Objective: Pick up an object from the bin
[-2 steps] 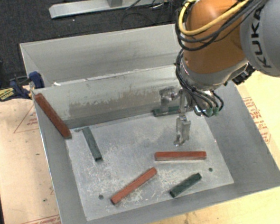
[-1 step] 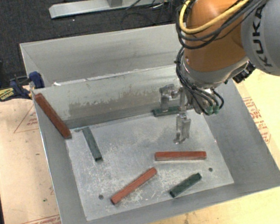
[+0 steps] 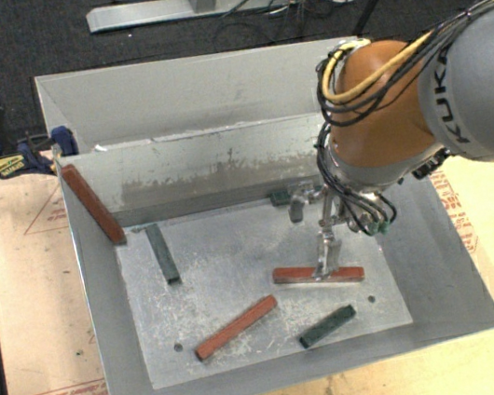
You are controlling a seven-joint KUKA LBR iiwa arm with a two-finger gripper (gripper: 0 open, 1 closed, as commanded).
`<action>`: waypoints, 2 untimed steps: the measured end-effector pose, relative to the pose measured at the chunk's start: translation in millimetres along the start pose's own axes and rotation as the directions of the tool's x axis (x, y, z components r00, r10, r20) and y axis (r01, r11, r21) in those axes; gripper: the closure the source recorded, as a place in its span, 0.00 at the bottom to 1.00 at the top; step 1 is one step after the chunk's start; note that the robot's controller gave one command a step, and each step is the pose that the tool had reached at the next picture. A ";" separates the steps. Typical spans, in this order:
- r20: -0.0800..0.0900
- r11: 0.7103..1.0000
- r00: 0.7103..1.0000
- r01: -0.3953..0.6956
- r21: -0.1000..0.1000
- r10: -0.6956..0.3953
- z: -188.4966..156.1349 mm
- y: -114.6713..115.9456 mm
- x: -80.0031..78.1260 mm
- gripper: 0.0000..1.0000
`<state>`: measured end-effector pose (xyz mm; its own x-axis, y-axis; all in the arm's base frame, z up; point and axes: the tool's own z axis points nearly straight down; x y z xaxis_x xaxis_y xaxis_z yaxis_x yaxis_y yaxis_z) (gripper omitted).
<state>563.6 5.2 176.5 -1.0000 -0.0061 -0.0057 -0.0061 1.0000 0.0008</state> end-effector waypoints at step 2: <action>-0.003 0.969 0.969 -0.246 0.001 0.246 41.9 -23.3 8.8 0.00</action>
Offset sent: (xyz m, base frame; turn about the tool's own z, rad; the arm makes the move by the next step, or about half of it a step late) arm 0.0003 -0.0271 -0.0540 0.1991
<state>555.2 -18.2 134.5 -0.9707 0.2402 -0.0026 0.2402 0.9707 0.0009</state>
